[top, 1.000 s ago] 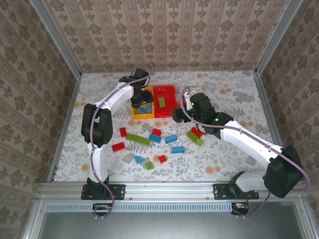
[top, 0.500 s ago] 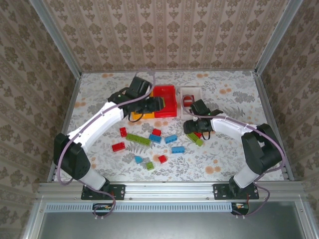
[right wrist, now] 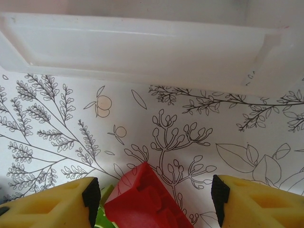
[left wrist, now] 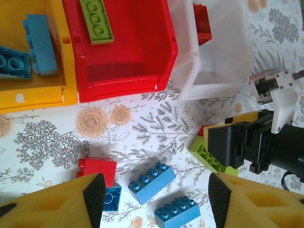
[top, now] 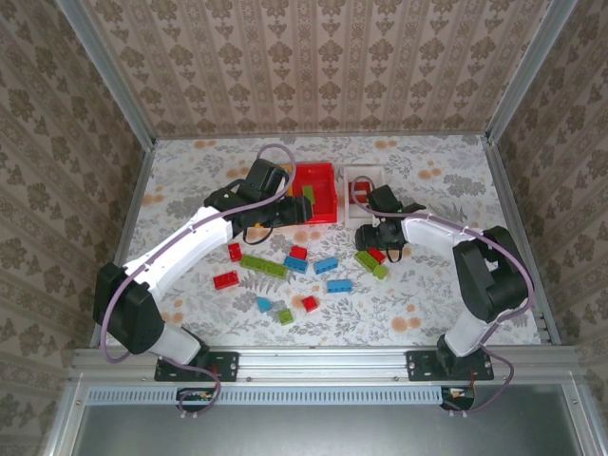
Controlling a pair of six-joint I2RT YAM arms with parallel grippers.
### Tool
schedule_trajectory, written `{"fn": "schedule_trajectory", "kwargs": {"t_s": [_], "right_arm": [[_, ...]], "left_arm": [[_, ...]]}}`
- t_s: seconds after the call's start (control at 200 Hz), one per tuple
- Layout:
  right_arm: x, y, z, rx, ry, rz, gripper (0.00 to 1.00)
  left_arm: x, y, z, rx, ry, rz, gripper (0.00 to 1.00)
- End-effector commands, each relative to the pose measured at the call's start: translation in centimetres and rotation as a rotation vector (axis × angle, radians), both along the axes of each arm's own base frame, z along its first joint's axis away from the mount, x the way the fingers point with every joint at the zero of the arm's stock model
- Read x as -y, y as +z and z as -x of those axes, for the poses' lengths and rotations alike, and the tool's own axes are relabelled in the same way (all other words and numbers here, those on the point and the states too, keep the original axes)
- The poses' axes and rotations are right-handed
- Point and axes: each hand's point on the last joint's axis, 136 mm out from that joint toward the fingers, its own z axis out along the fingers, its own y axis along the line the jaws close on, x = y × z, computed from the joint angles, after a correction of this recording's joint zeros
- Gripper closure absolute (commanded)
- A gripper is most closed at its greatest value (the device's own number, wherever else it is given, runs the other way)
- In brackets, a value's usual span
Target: Sort the legos into containers by color
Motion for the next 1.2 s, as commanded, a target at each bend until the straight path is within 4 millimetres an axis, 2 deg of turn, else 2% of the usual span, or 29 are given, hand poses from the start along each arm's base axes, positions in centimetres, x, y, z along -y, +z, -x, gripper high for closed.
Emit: {"fn": "schedule_trajectory", "kwargs": {"t_s": [0.0,0.225,0.335,0.555,0.72,0.84,0.935,1.1,1.195], "right_arm": [[-0.1,-0.5,0.0,-0.03,-0.019,-0.003,0.33],[0.8,-1.2,1.5,-0.079,-0.026,0.036,0.36],[1.2,-0.8,2.2,-0.073,-0.032,0.039,0.38],[1.7,-0.6,3.0,-0.081,-0.051,0.039,0.52],[1.8,-0.1,2.9,-0.058,-0.054,0.037,0.65],[2.1,1.2,2.3,-0.007,-0.052,0.052,0.75],[2.2,3.6,1.2,0.061,-0.052,0.056,0.8],[1.7,8.8,-2.2,0.191,-0.057,0.056,0.81],[1.5,9.8,-4.8,0.223,-0.068,0.085,0.82]], "left_arm": [[0.6,0.9,0.2,0.016,-0.005,0.041,0.38],[1.2,1.0,0.2,0.02,-0.017,0.059,0.38],[2.2,1.6,0.7,0.036,-0.055,0.079,0.38],[3.3,1.8,1.3,0.042,-0.092,0.097,0.38],[3.9,2.1,1.6,0.044,-0.109,0.106,0.38],[4.1,2.4,1.9,0.05,-0.117,0.11,0.38],[4.1,3.0,1.9,0.072,-0.115,0.114,0.38],[3.8,5.4,1.5,0.141,-0.1,0.132,0.39],[4.0,6.5,1.1,0.175,-0.103,0.144,0.39]]}}
